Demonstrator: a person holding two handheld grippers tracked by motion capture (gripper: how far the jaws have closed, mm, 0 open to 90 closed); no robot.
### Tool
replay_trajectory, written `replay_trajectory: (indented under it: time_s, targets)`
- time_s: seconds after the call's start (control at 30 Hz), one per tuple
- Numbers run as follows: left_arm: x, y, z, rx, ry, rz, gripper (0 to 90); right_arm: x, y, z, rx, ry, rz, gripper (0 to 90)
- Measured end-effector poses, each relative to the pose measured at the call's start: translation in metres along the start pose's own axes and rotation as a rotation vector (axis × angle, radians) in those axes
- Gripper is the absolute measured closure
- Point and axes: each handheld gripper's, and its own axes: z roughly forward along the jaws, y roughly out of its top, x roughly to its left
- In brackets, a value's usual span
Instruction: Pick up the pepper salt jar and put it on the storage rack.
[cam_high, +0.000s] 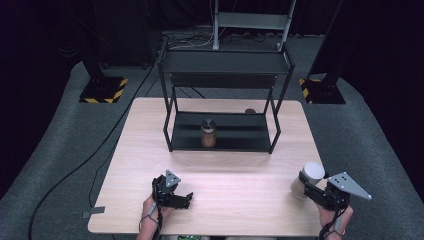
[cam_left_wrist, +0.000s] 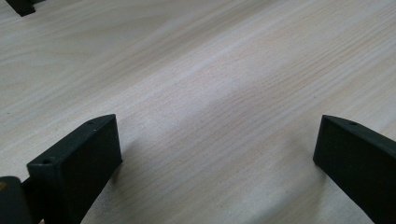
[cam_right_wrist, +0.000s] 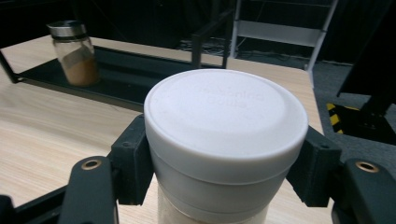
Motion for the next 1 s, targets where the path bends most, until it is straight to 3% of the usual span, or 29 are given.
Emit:
replay_trajectory:
  time_s: [0.2, 1.0]
  targets:
    - [0.000, 0.000, 0.000, 0.000, 0.000, 0.000, 0.4, 0.002, 0.010, 0.004, 0.005, 0.037, -0.020, 33.4]
    - [0.000, 0.000, 0.000, 0.000, 0.000, 0.000, 0.5, 0.014, 0.040, 0.028, 0.053, 0.094, -0.084, 33.4]
